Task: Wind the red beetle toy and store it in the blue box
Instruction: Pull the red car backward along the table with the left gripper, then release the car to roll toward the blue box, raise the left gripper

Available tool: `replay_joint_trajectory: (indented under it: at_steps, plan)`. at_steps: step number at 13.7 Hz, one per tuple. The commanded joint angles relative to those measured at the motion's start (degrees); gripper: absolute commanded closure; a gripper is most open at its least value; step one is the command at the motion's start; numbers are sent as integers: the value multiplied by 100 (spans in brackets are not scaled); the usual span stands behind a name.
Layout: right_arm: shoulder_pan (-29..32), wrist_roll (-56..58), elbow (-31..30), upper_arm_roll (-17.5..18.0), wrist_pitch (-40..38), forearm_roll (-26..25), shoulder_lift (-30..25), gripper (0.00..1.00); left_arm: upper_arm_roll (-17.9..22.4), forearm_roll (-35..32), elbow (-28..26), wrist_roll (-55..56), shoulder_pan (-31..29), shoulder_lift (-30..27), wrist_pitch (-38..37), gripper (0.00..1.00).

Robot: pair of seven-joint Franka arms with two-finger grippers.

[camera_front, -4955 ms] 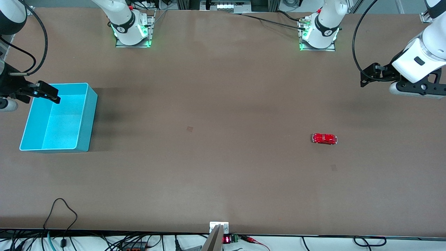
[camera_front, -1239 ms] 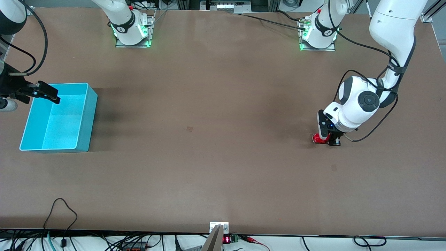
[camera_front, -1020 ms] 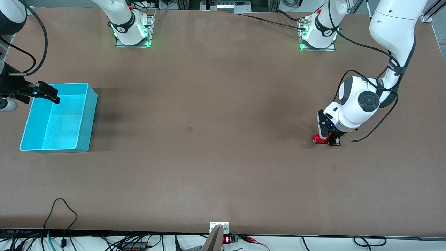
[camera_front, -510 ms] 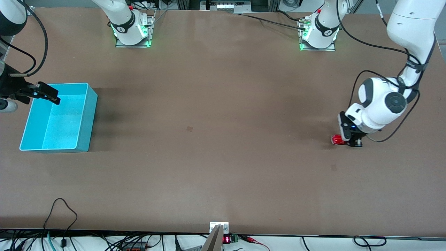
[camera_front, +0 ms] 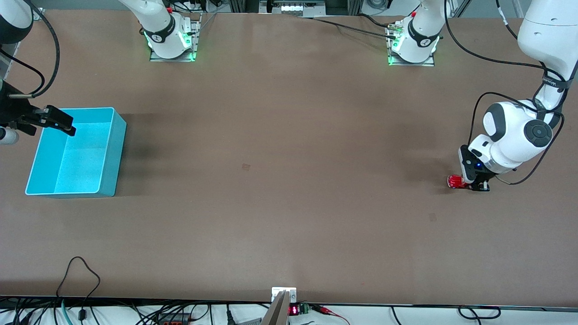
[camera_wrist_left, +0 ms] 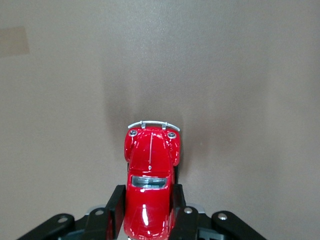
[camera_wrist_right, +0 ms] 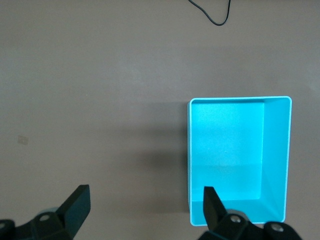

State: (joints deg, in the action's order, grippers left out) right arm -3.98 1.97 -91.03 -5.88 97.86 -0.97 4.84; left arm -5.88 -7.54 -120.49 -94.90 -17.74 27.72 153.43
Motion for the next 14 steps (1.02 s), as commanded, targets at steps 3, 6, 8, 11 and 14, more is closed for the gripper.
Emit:
replay_joint_trajectory:
  at_steps: [3,6,8,11,14]
  plan:
    - [11,-65,32,25,-4,0,0,0,-71,-98,131,-90,-168,-19,3,0]
    - [11,-74,32,25,4,-8,8,0,-238,-72,226,24,-133,-389,-557,0]
    - [11,-74,32,17,5,-8,8,0,-325,-63,332,199,-125,-600,-1215,0]
    - [20,-74,32,17,5,-26,8,0,-536,-63,578,910,-116,-1162,-2611,0]
    - [20,-74,41,17,13,-26,52,0,-625,-89,1227,1509,-107,-1410,-4150,0]
